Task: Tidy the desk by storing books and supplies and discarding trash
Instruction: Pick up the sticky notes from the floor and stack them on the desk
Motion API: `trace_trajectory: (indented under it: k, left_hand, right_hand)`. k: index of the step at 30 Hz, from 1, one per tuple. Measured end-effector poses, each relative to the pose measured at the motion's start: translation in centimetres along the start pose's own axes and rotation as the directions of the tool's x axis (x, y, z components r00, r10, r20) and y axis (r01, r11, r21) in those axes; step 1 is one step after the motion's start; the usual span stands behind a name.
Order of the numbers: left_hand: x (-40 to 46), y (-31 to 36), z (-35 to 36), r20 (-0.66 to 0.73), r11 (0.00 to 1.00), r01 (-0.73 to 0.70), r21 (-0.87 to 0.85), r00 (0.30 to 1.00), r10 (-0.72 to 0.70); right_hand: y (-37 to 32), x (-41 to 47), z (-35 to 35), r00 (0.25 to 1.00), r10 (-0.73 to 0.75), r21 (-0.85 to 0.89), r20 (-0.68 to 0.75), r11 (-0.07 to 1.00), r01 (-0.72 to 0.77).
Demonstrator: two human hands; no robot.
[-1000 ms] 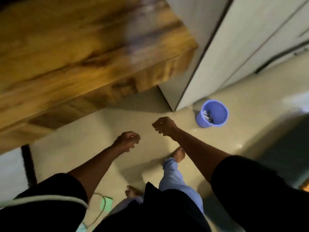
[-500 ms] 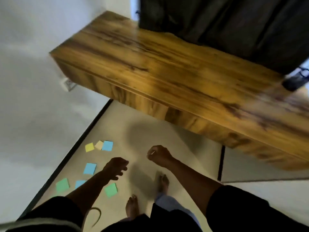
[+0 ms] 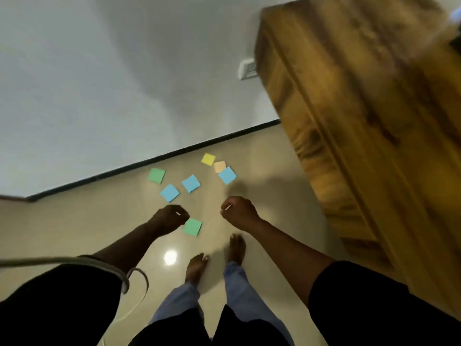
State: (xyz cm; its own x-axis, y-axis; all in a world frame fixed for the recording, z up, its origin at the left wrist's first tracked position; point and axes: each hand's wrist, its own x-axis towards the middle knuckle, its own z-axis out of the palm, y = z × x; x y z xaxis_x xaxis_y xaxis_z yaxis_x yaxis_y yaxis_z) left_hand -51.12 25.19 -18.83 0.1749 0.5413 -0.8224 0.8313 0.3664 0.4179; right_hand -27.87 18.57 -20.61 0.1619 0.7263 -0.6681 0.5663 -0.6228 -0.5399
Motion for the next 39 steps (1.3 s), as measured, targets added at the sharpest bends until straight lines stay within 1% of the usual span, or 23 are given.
trace_trajectory:
  k: [3, 5, 8, 11, 17, 22, 25, 27, 30, 32, 34, 38, 39]
  left_hand:
    - [2.1, -1.0, -0.7, -0.07, 0.998, 0.013, -0.065, 0.997, -0.017]
    - [2.9, -1.4, -0.3, -0.096, 0.996, 0.015, -0.092, 0.995, -0.024]
    - [5.7, -4.0, 0.6, -0.129, 0.989, 0.042, -0.14, 0.99, -0.061]
    - [9.4, -7.4, 2.1, -0.139, 0.977, 0.081, -0.198, 0.984, -0.11]
    - [20.2, -17.6, 7.3, -0.092, 0.935, 0.157, -0.317, 0.976, -0.195]
    - [29.0, -27.0, 12.4, -0.019, 0.931, 0.198, -0.306, 0.977, -0.214]
    - [33.3, -31.3, 14.4, -0.024, 0.935, 0.199, -0.294, 0.976, -0.215]
    - [35.9, -33.4, 15.6, -0.036, 0.926, 0.195, -0.324, 0.975, -0.218]
    - [38.5, -35.4, 17.3, -0.056, 0.902, 0.174, -0.396, 0.976, -0.212]
    - [39.7, -36.3, 18.3, -0.069, 0.866, 0.169, -0.471, 0.972, -0.227]
    - [40.6, -37.0, 19.2, -0.077, 0.829, 0.167, -0.534, 0.967, -0.244]
    - [40.8, -38.8, 20.5, 0.012, 0.76, 0.217, -0.612, 0.964, -0.266]
    - [40.7, -39.3, 20.8, 0.034, 0.751, 0.237, -0.616, 0.961, -0.276]
  right_hand:
    - [-1.4, 3.9, 1.0, 0.995, -0.07, -0.122, 0.078, 0.989, 0.079]
    - [-1.8, 5.8, 1.7, 0.992, -0.081, -0.159, 0.1, 0.983, 0.097]
    - [-2.5, 9.9, 5.0, 0.98, -0.098, -0.227, 0.173, 0.964, 0.137]
    - [-1.8, 13.6, 9.1, 0.972, -0.081, -0.283, 0.219, 0.948, 0.143]
    - [3.6, 22.3, 20.5, 0.967, -0.054, -0.373, 0.25, 0.916, 0.148]
    - [10.9, 28.9, 30.2, 0.952, 0.007, -0.447, 0.306, 0.884, 0.137]
    - [14.6, 32.4, 34.6, 0.957, 0.026, -0.476, 0.289, 0.871, 0.12]
    - [16.6, 34.9, 37.3, 0.962, 0.02, -0.515, 0.271, 0.848, 0.127]
    - [18.3, 38.2, 40.7, 0.975, -0.007, -0.571, 0.223, 0.81, 0.136]
    - [19.0, 40.1, 42.8, 0.983, -0.032, -0.603, 0.183, 0.786, 0.138]
    - [19.5, 41.4, 44.6, 0.991, -0.033, -0.626, 0.132, 0.772, 0.109]
    - [20.4, 42.0, 47.0, 0.999, -0.012, -0.724, 0.043, 0.689, 0.04]
    - [20.6, 42.1, 47.4, 0.999, 0.001, -0.729, 0.035, 0.684, 0.025]
